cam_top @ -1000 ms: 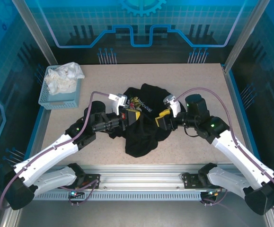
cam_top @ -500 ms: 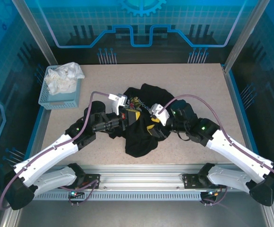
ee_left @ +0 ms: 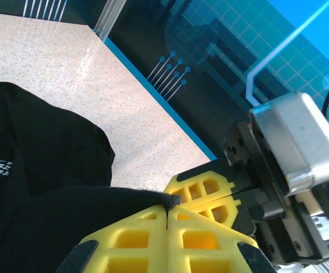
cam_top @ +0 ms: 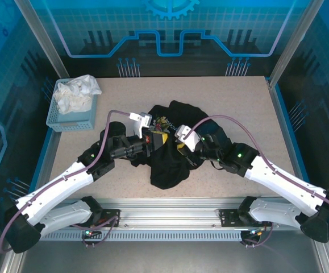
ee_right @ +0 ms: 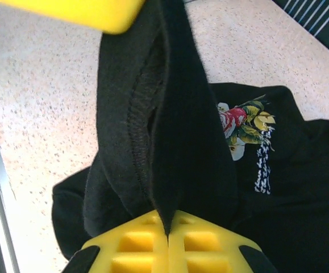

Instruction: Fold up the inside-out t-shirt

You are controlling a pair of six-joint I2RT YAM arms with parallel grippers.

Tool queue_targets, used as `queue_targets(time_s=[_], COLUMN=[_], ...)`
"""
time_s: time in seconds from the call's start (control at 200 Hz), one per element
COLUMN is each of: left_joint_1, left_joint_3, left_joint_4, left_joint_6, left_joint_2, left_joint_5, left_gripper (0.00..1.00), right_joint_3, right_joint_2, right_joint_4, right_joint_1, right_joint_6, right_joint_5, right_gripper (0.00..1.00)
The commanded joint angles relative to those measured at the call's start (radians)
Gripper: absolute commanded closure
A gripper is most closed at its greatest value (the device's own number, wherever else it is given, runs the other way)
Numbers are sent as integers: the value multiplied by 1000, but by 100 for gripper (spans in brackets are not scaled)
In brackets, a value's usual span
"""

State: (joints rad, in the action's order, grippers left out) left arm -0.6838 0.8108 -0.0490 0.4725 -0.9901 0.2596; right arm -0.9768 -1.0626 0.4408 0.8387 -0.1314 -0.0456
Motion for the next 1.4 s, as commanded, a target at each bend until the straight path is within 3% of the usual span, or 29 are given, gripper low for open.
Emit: queue_targets(time_s=[0.0,0.1,0.165,0.36,0.45,0.61,0.83,0.94,1.04,1.276,1.396], left_joint_1=[0,1,2,1,-1,-46,-117,-138,-141,-138,-123], left_joint_3=[7,-5,-35,-202,-272,-322,-274,-246,-226,-211,-214], left_joint_4=[31,78,80,-5,-28,-104,-72,-68,-59,-48,-77], left_joint_6=[-12,-63,-92,-93,-62,-13,-101,-138,-159,-227,-258], left_joint_2=[10,13,36,194,248,236,76,2,-56,-84,-86], left_joint_5=[-103,-243,-279,-149,-103,-21,-90,-108,-155,-351,-352], left_gripper=[98,85,76,58,57,65,49,46,51,93,96], right_joint_3=[-69,-108,-129,-168,-171,-181,-181,-182,-184,-200,-204], right_joint_2=[35,34,24,-24,-38,-60,-66,-65,-62,-50,-49], right_joint_4=[-44,-69,-81,-100,-112,-109,-107,-103,-99,-60,-58], right_joint_1=[-5,-44,-65,-142,-177,-197,-214,-229,-237,-257,-270], right_joint_6=[65,133,171,274,320,348,355,360,362,352,365], right_joint_5=[54,190,241,335,368,374,378,385,391,415,462], right_gripper=[100,100,100,100,100,100,100,100,100,100,100])
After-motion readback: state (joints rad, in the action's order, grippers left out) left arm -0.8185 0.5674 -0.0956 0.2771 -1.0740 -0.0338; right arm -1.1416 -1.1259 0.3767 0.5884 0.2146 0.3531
